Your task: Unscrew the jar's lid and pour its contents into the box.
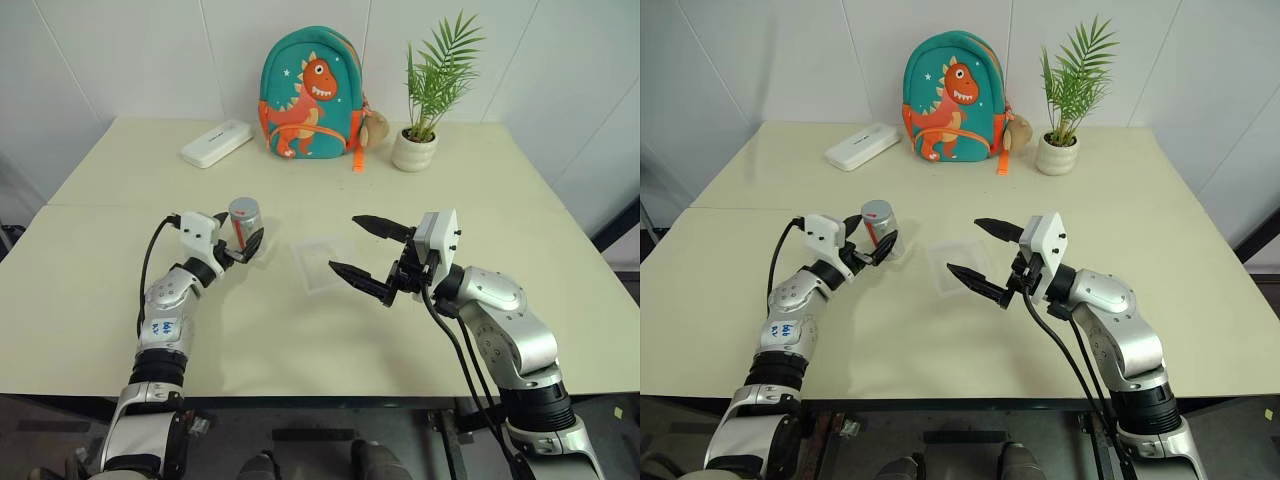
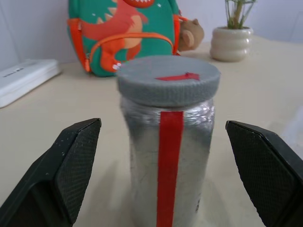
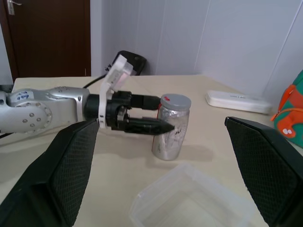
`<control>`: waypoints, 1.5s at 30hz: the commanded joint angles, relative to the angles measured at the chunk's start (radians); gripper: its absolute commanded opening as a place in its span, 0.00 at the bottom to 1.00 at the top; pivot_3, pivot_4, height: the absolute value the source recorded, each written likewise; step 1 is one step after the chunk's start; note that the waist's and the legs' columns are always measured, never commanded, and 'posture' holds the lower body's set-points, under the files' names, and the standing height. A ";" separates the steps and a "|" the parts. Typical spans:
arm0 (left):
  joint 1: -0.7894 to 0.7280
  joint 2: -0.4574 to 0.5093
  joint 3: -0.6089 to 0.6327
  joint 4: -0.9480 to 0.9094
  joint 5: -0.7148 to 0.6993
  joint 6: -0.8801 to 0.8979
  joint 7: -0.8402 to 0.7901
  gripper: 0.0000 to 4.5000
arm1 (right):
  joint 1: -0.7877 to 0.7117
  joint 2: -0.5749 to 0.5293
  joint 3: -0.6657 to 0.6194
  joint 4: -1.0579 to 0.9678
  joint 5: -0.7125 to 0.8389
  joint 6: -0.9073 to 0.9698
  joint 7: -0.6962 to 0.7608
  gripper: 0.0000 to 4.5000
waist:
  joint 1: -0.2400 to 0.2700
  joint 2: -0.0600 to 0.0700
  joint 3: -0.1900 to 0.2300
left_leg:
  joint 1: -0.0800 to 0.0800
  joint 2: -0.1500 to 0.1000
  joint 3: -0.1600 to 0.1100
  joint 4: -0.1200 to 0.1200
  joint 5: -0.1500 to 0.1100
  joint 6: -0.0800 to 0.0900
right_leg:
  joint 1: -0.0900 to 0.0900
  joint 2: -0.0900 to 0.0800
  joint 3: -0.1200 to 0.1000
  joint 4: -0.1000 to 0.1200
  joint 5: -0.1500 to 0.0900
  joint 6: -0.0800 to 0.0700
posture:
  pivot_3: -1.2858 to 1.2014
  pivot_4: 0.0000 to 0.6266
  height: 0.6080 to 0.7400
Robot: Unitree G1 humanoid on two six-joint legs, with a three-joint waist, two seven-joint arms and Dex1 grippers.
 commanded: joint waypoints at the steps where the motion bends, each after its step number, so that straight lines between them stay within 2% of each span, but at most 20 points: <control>1: -0.049 0.005 -0.004 0.050 0.019 -0.054 0.001 1.00 | 0.004 0.006 -0.007 -0.041 0.002 -0.026 -0.015 1.00 | 0.003 0.000 0.000 | 0.000 0.000 0.000 0.000 0.000 0.000 | 0.000 0.000 0.000 0.000 0.000 0.000 | 0.52 0.24 1.00; 7: -0.091 0.005 -0.003 0.121 0.038 -0.080 0.020 1.00 | 0.013 0.015 -0.005 -0.038 -0.004 -0.036 -0.025 1.00 | 0.006 0.000 0.000 | -0.001 0.000 0.000 -0.001 0.000 0.000 | 0.000 0.000 0.000 -0.002 0.000 0.000 | 0.52 0.24 1.00; 10: -0.095 -0.005 0.001 0.140 0.036 -0.090 0.022 0.87 | 0.019 0.020 -0.005 -0.036 -0.006 -0.042 -0.031 1.00 | 0.006 0.000 0.000 | -0.001 0.000 0.000 -0.002 0.000 0.000 | 0.000 0.000 0.000 -0.002 0.000 0.000 | 0.52 0.24 1.00; 16: -0.090 -0.023 0.006 0.139 0.032 -0.080 0.031 0.46 | 0.028 0.017 -0.002 -0.032 0.004 -0.035 -0.024 1.00 | 0.006 0.000 0.000 | -0.001 0.000 0.000 -0.002 0.000 0.000 | 0.000 0.000 -0.001 -0.002 0.000 0.001 | 0.52 0.24 1.00; 17: -0.088 -0.022 0.010 0.139 0.031 -0.074 0.039 0.42 | 0.027 0.015 -0.002 -0.035 0.016 -0.022 -0.018 1.00 | 0.005 0.000 0.000 | -0.001 0.000 0.000 -0.002 0.000 0.000 | 0.000 0.000 -0.001 -0.002 0.000 0.001 | 0.52 0.24 1.00; 22: -0.083 0.007 0.033 0.098 0.021 -0.059 0.057 0.42 | 0.016 0.014 -0.006 -0.042 0.037 0.008 -0.014 1.00 | 0.004 0.000 0.000 | -0.001 0.000 0.000 -0.002 0.000 0.000 | 0.000 0.000 -0.001 -0.002 0.000 0.001 | 0.52 0.24 1.00; 26: -0.032 0.086 0.055 -0.088 -0.035 0.028 -0.027 0.42 | 0.000 0.013 -0.001 -0.041 0.023 0.023 -0.030 1.00 | 0.000 0.000 0.000 | -0.001 0.000 0.000 -0.002 0.000 0.000 | -0.001 0.000 0.000 -0.002 0.000 0.001 | 0.52 0.24 1.00; 30: 0.080 0.218 0.014 -0.377 -0.110 0.305 -0.176 0.42 | -0.059 0.022 0.001 -0.067 0.059 0.202 -0.125 1.00 | -0.003 0.000 0.000 | -0.001 0.000 0.000 -0.005 0.000 0.000 | -0.003 0.000 0.000 -0.001 0.000 0.000 | 0.52 0.24 1.00; 33: 0.128 0.261 0.001 -0.548 -0.185 0.467 -0.222 0.42 | -0.114 0.037 0.023 -0.092 0.075 0.319 -0.182 1.00 | 0.001 0.001 0.000 | -0.001 0.001 0.000 -0.005 0.000 0.000 | -0.003 0.000 0.000 0.000 -0.001 -0.001 | 0.52 0.24 1.00; 38: 0.159 0.232 0.008 -0.718 -0.333 0.643 -0.261 0.42 | -0.195 0.074 0.031 -0.118 0.129 0.487 -0.258 1.00 | 0.006 0.001 0.000 | -0.002 0.001 -0.001 -0.005 0.000 0.000 | -0.003 0.000 -0.001 0.000 -0.001 -0.002 | 0.52 0.24 1.00; 45: 0.172 0.208 -0.019 -0.781 -0.369 0.689 -0.291 0.42 | -0.261 0.102 0.072 -0.069 0.105 0.520 -0.269 1.00 | -0.004 0.001 0.000 | -0.002 0.001 -0.001 -0.006 0.000 0.000 | -0.004 0.000 -0.001 0.000 -0.002 -0.003 | 0.52 0.24 1.00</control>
